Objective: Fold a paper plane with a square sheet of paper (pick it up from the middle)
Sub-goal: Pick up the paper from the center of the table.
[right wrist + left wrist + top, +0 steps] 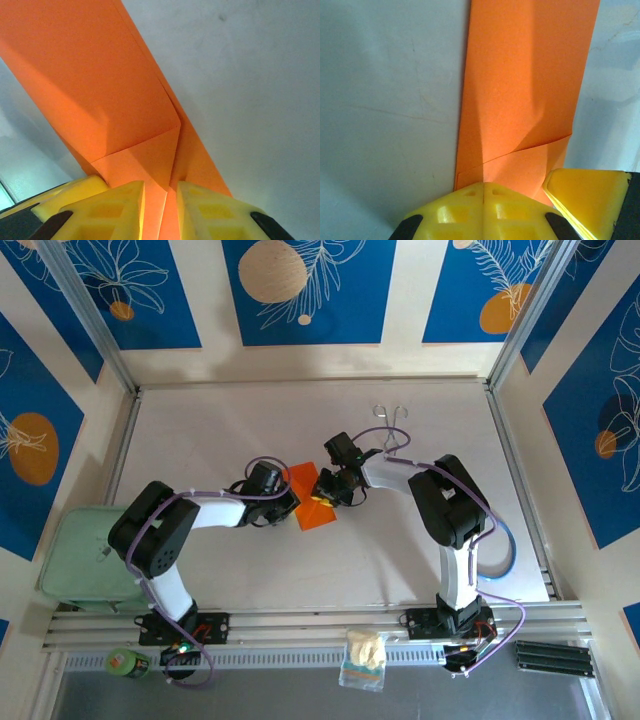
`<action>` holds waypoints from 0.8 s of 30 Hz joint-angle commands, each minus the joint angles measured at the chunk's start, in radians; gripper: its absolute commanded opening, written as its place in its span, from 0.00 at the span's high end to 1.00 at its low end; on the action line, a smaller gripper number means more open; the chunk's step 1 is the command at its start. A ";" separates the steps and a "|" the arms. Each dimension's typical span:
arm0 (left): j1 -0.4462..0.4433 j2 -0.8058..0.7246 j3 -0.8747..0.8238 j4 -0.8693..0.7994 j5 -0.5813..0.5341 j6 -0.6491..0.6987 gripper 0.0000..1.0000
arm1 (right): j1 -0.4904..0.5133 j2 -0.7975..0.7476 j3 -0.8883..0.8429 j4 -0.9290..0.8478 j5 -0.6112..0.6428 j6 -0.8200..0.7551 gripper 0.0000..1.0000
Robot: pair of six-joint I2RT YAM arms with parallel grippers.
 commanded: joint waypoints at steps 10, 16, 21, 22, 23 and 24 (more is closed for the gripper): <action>0.007 0.005 -0.035 -0.073 -0.032 -0.004 0.94 | 0.008 0.027 0.041 0.006 -0.068 -0.032 0.75; 0.008 0.004 -0.035 -0.075 -0.033 -0.005 0.94 | 0.007 0.001 0.016 0.049 -0.082 -0.037 0.75; 0.008 0.004 -0.037 -0.075 -0.035 -0.005 0.94 | 0.006 -0.016 -0.007 0.082 -0.087 -0.042 0.75; 0.009 0.004 -0.037 -0.075 -0.036 -0.005 0.94 | 0.006 -0.016 -0.010 0.086 -0.089 -0.044 0.75; 0.008 0.004 -0.037 -0.074 -0.035 -0.006 0.94 | 0.007 -0.016 -0.013 0.086 -0.093 -0.048 0.75; 0.009 0.003 -0.037 -0.073 -0.035 -0.005 0.94 | 0.007 -0.013 -0.014 0.086 -0.097 -0.052 0.76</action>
